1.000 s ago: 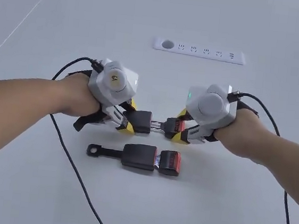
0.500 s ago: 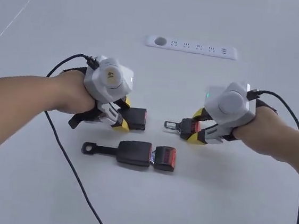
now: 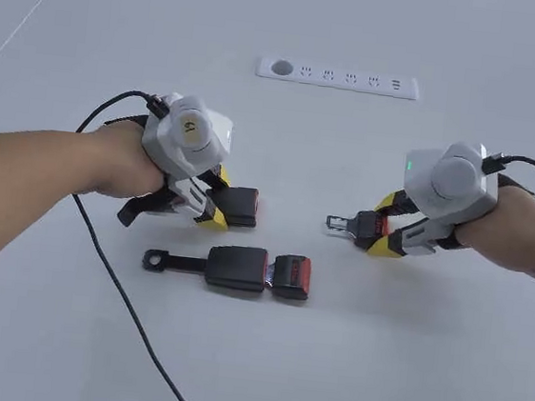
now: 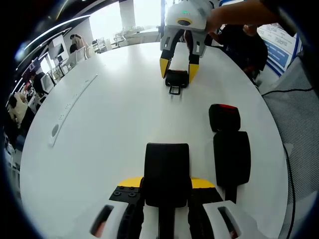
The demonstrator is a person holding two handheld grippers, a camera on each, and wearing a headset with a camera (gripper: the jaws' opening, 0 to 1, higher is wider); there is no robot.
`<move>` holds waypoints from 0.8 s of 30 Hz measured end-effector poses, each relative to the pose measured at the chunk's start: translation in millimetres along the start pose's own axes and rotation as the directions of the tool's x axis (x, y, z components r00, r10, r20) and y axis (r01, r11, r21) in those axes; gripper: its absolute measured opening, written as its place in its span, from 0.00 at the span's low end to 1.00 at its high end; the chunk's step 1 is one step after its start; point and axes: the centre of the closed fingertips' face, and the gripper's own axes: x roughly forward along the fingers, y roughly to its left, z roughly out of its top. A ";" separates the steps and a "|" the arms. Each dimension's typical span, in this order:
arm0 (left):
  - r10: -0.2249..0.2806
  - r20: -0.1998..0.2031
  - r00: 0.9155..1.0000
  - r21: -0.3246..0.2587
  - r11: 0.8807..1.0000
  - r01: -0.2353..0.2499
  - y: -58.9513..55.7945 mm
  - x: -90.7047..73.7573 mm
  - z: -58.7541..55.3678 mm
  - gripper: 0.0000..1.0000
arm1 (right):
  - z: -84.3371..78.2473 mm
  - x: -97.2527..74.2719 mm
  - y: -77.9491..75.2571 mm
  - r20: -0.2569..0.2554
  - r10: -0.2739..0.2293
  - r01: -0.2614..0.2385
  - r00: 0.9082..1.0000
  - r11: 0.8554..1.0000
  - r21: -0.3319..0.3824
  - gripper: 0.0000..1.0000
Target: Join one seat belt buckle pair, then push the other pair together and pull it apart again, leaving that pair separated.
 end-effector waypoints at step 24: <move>0.023 0.006 1.000 0.030 0.999 -0.023 -0.2 0.0 2.2 0.34 | -3.1 -1.0 -1.9 -0.033 -0.035 0.034 0.999 0.999 -0.028 0.36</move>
